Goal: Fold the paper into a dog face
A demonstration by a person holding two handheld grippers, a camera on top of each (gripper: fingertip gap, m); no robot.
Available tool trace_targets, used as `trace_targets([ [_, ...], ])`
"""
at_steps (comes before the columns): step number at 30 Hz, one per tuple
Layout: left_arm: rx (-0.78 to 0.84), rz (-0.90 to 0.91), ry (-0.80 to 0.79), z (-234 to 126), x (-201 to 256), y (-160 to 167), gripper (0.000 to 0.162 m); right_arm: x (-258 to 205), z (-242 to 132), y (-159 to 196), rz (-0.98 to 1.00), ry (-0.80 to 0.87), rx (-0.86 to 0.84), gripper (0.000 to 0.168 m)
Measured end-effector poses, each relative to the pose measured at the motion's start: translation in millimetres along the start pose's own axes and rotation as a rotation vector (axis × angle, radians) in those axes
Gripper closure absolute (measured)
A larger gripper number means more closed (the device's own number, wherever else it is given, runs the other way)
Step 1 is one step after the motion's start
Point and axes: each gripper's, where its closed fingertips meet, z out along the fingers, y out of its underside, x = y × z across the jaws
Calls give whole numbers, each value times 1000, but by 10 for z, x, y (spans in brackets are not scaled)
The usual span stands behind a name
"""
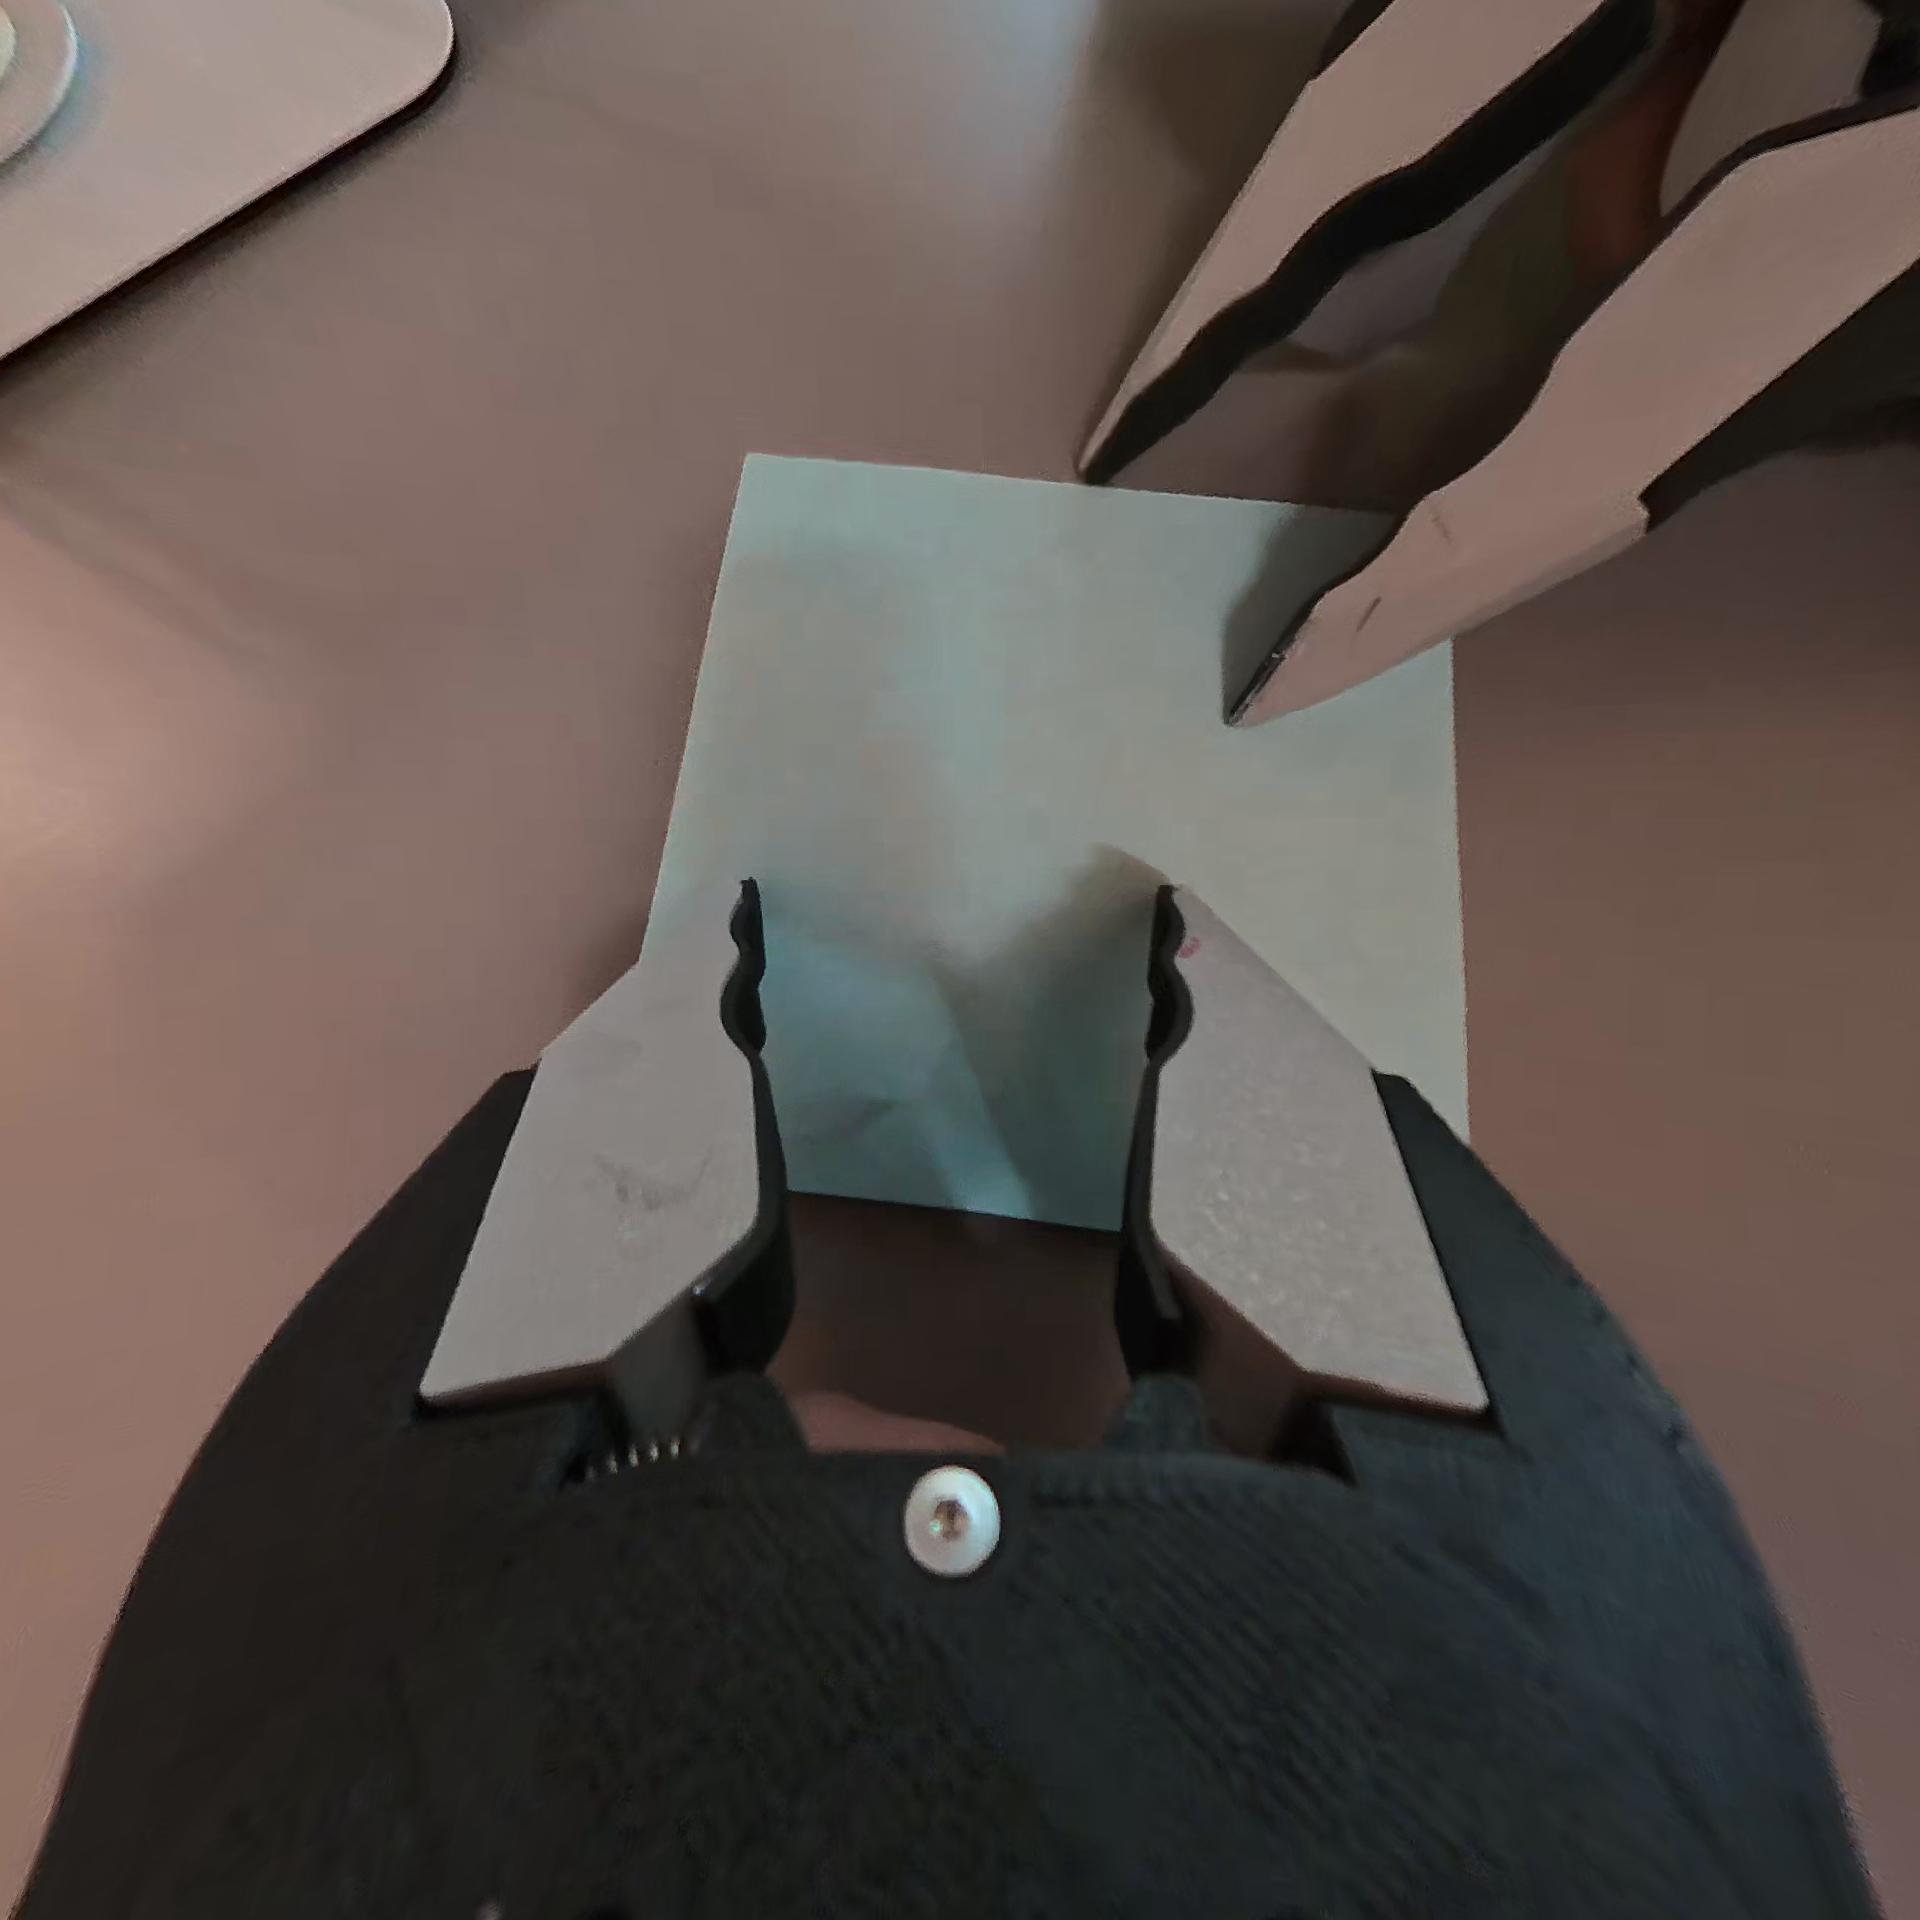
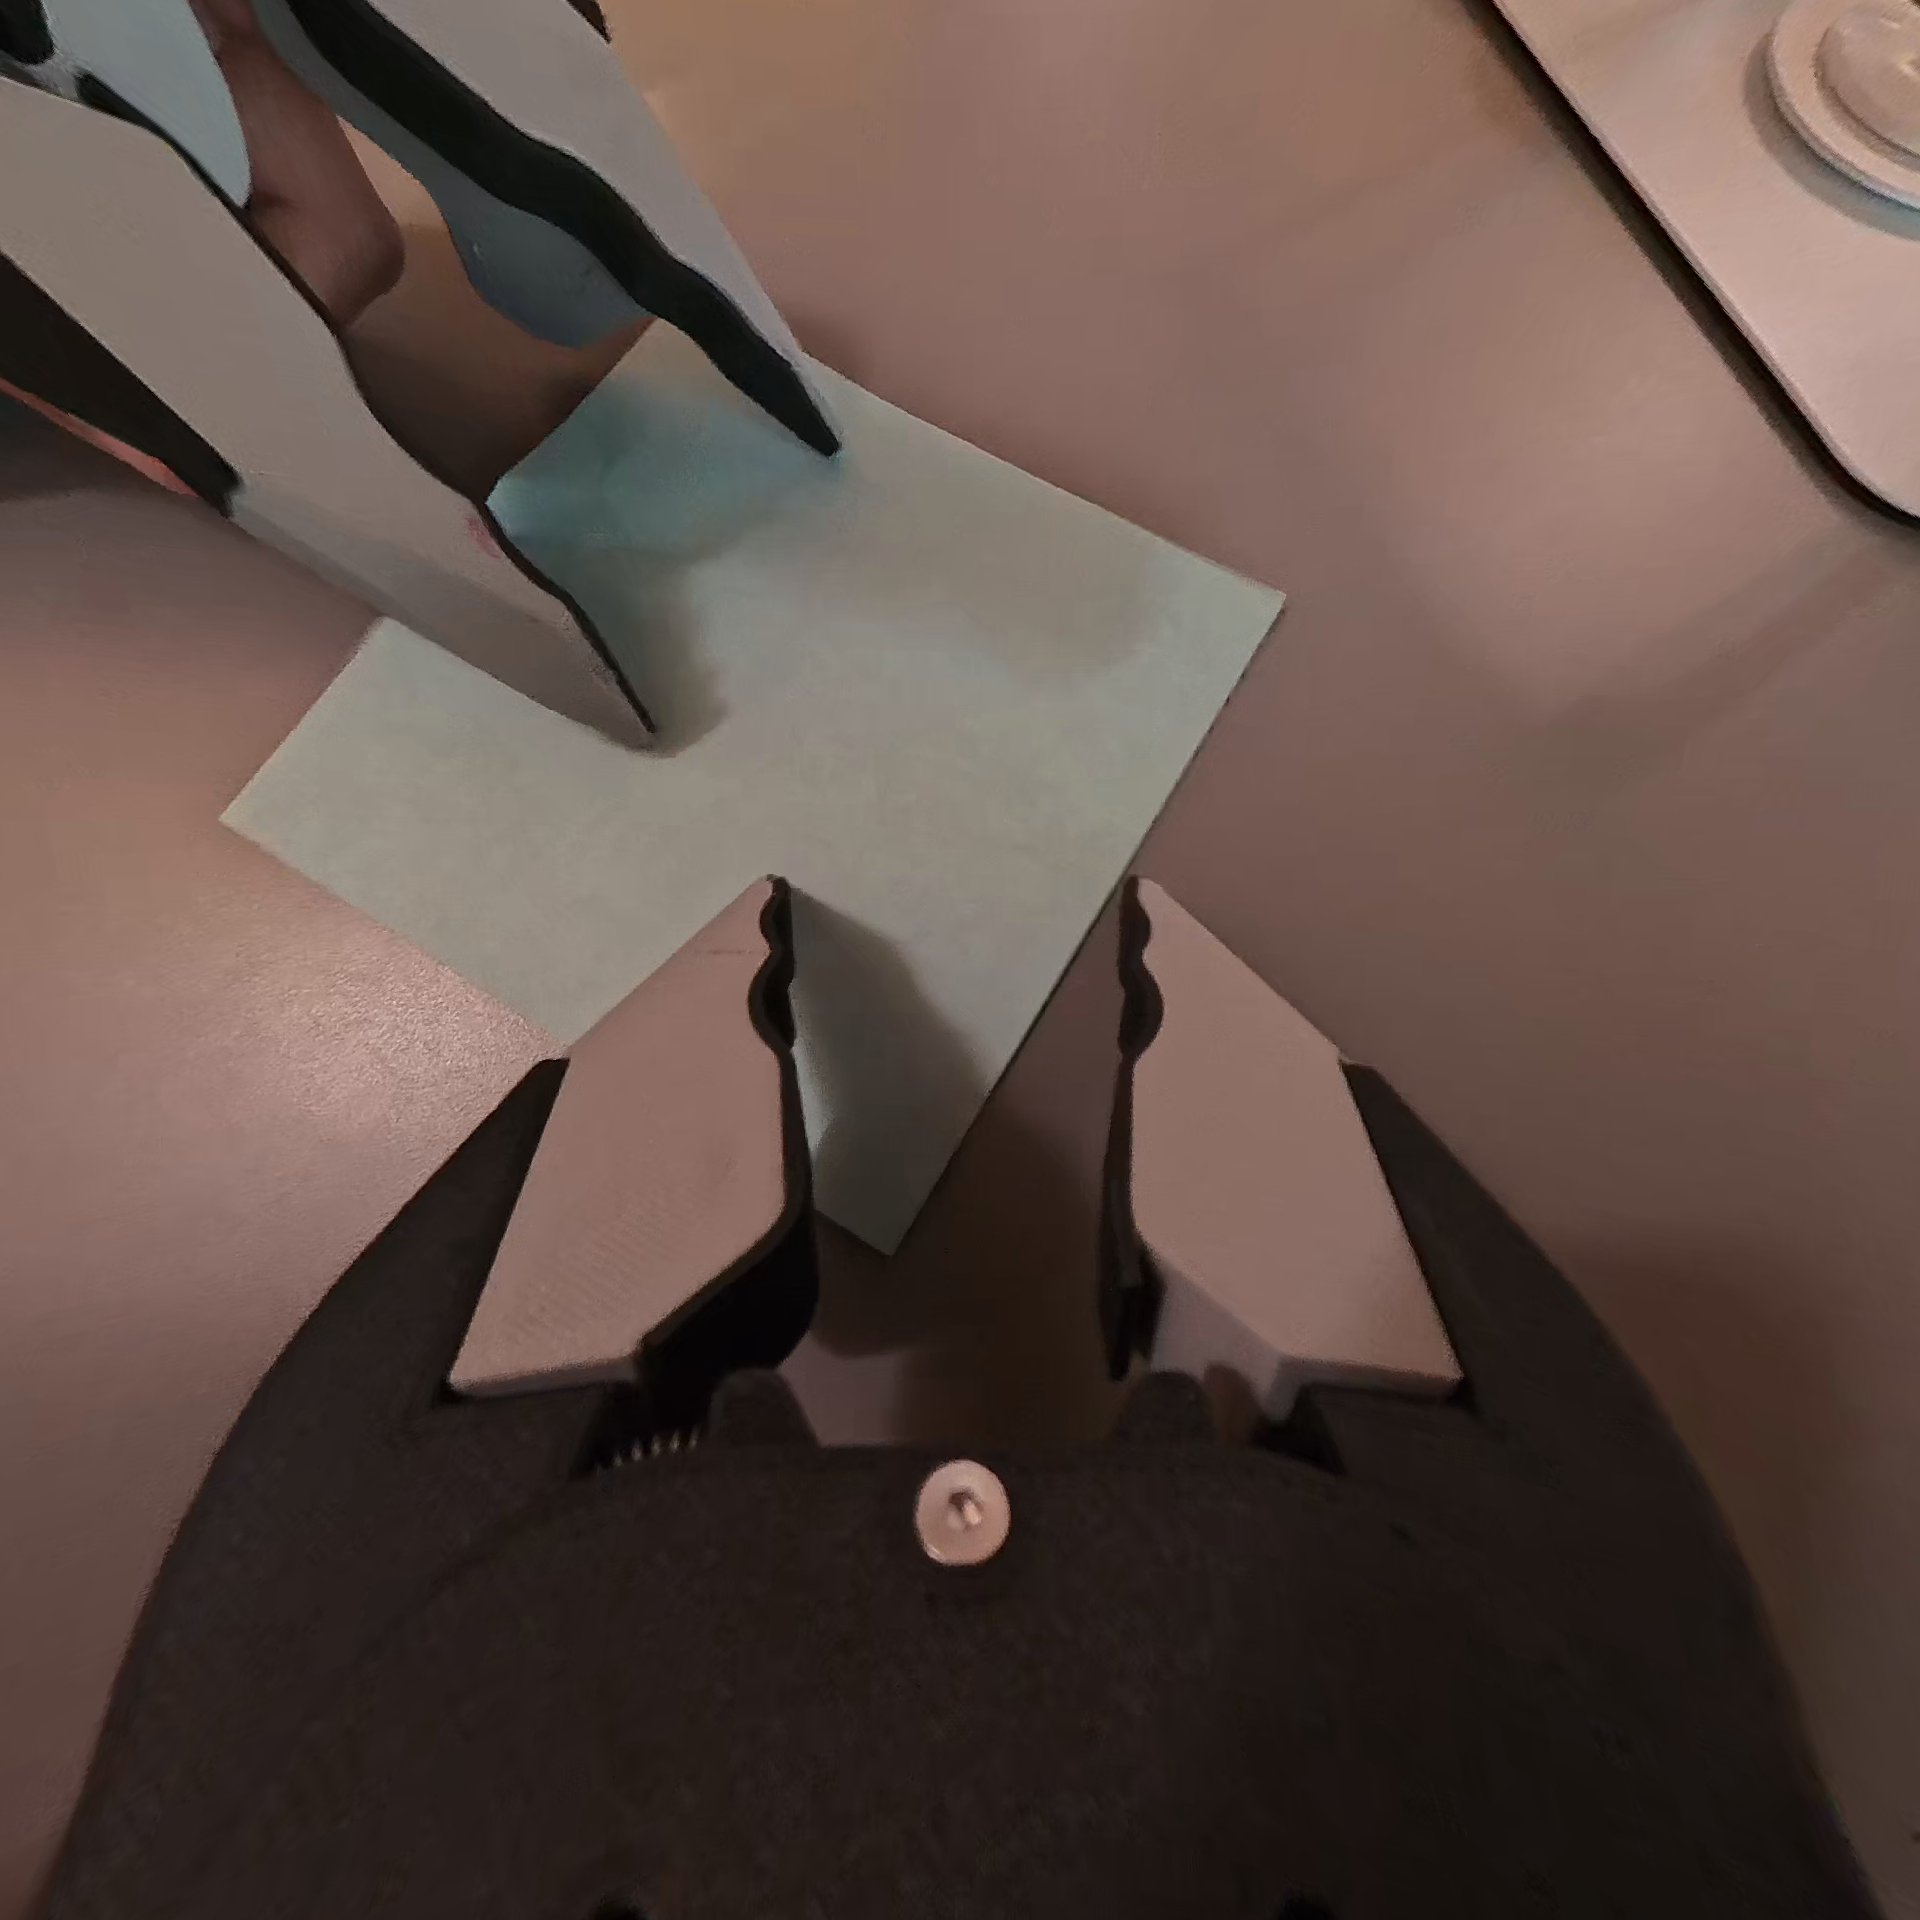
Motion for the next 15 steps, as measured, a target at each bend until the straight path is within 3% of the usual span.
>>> trace_targets([
  [5, 3, 3, 8, -4, 23, -3, 93, -10, -3, -4, -2, -1, 3, 117],
  [8, 2, 3, 9, -4, 24, -4, 93, -44, -13, -8, -13, -17, 8, 154],
  [9, 2, 4, 9, -4, 23, -4, 93, -50, -11, -7, -15, -18, 8, 159],
  [15, 2, 5, 8, -4, 23, -3, 93, -55, -16, -8, -10, -23, 8, 168],
])
